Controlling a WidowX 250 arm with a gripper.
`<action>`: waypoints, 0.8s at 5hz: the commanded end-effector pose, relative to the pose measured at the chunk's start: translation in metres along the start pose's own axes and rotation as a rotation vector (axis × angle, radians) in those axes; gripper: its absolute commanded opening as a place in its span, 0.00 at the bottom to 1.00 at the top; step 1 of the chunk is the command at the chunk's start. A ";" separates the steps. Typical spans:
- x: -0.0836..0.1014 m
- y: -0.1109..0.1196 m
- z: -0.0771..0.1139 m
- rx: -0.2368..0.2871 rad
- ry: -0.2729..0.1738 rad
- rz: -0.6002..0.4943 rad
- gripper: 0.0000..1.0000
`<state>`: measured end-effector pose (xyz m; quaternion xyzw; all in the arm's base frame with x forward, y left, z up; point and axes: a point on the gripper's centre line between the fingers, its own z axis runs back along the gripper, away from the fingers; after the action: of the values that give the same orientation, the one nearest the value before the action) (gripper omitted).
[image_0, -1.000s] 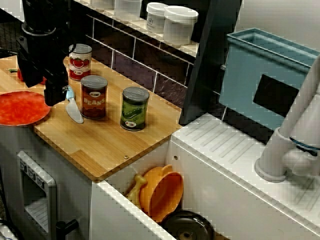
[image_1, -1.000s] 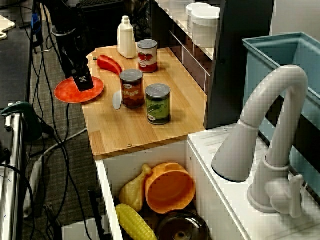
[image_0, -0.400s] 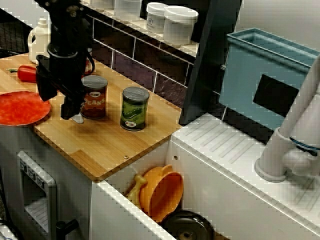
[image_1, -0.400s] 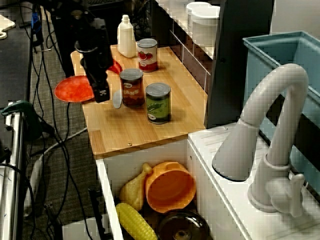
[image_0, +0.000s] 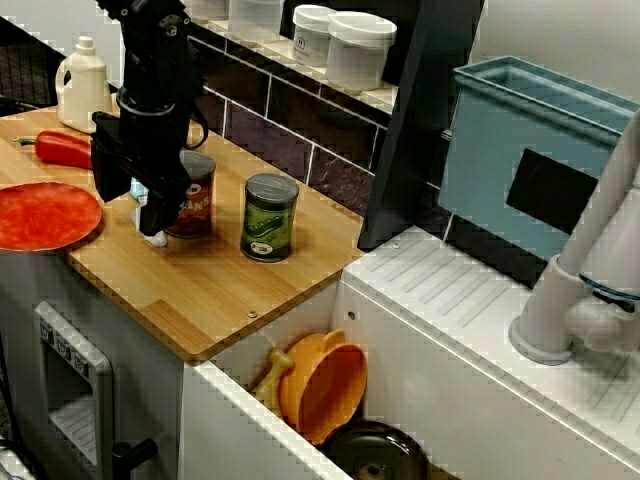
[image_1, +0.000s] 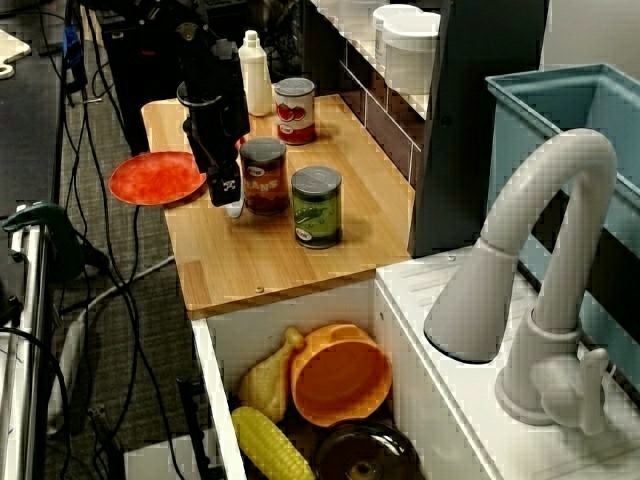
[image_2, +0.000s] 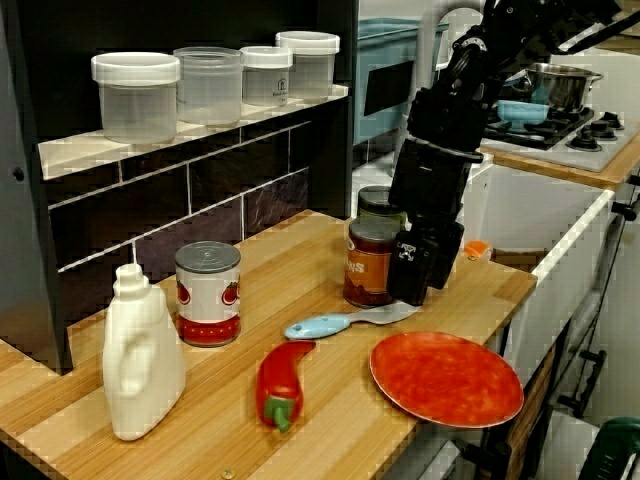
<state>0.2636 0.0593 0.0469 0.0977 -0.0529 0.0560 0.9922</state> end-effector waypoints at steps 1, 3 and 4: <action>0.041 0.012 0.013 -0.076 -0.051 0.139 1.00; 0.051 0.015 0.012 -0.100 -0.086 0.162 1.00; 0.058 0.016 0.012 -0.112 -0.104 0.167 1.00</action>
<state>0.3103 0.0716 0.0545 0.0357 -0.0942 0.1279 0.9867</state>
